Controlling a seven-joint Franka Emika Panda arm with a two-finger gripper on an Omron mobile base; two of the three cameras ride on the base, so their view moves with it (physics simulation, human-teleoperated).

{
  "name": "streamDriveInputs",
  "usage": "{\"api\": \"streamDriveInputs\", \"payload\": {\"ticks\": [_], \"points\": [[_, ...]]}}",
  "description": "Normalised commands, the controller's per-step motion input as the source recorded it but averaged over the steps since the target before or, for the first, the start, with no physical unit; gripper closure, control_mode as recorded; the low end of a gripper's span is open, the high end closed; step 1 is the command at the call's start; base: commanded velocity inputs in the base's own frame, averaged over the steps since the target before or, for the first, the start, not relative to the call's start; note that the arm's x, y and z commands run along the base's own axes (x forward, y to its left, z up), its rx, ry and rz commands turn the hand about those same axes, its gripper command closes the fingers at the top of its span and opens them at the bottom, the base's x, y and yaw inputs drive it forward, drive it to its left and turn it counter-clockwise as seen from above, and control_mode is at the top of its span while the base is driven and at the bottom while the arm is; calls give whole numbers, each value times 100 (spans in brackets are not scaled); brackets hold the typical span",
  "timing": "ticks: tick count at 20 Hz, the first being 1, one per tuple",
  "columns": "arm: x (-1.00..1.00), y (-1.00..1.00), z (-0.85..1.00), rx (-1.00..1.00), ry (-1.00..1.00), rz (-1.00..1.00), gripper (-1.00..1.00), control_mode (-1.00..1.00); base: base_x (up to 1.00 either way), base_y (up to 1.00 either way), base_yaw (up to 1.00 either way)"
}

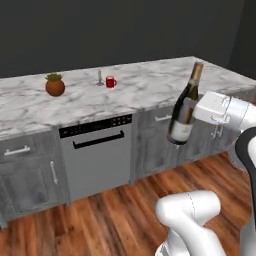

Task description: Open the cabinet directly in front. Then move the wine and the mug to the dining counter with the candle on it.

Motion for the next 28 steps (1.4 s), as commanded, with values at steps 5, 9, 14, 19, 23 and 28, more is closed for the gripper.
{"api": "streamDriveInputs", "payload": {"ticks": [5, 9, 14, 19, 23, 28], "points": [[0, 0, 0, 0, 0, 0, 100, 100, 100, -9, 23], [0, 0, 0, 0, 0, 0, 100, 100, 100, -63, 24], [0, 0, 0, 0, 0, 0, 100, 100, 92, -98, 18], [0, 0, 0, 0, 0, 0, 100, 100, 29, -42, 9], [0, 0, 0, 0, 0, 0, 100, 100, 31, 0, 0], [0, 0, 0, 0, 0, 0, 100, 100, 84, 8, 0]]}}
